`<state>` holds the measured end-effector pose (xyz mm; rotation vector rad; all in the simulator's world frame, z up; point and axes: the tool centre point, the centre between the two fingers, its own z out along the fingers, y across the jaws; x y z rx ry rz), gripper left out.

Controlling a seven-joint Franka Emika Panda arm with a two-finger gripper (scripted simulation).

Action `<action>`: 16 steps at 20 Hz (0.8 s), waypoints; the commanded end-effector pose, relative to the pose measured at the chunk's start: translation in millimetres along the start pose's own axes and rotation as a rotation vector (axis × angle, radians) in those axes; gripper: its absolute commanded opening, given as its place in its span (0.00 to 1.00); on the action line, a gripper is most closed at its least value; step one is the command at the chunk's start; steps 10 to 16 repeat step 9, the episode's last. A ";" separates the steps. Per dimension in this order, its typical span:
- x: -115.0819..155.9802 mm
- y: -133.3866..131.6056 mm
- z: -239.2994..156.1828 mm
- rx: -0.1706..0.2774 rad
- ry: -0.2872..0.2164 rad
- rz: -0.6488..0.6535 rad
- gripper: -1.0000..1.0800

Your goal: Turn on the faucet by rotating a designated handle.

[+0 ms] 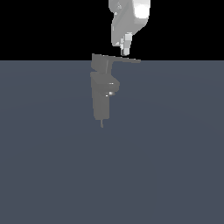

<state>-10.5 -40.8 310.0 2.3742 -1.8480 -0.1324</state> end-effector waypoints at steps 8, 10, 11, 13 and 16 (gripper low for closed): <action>45.7 -10.6 24.1 -0.040 -0.016 0.039 0.00; 45.7 -10.6 24.1 -0.040 -0.016 0.039 0.00; 45.7 -10.6 24.1 -0.040 -0.016 0.039 0.00; 45.7 -10.6 24.1 -0.040 -0.016 0.039 0.00; 45.7 -10.6 24.1 -0.040 -0.016 0.039 0.00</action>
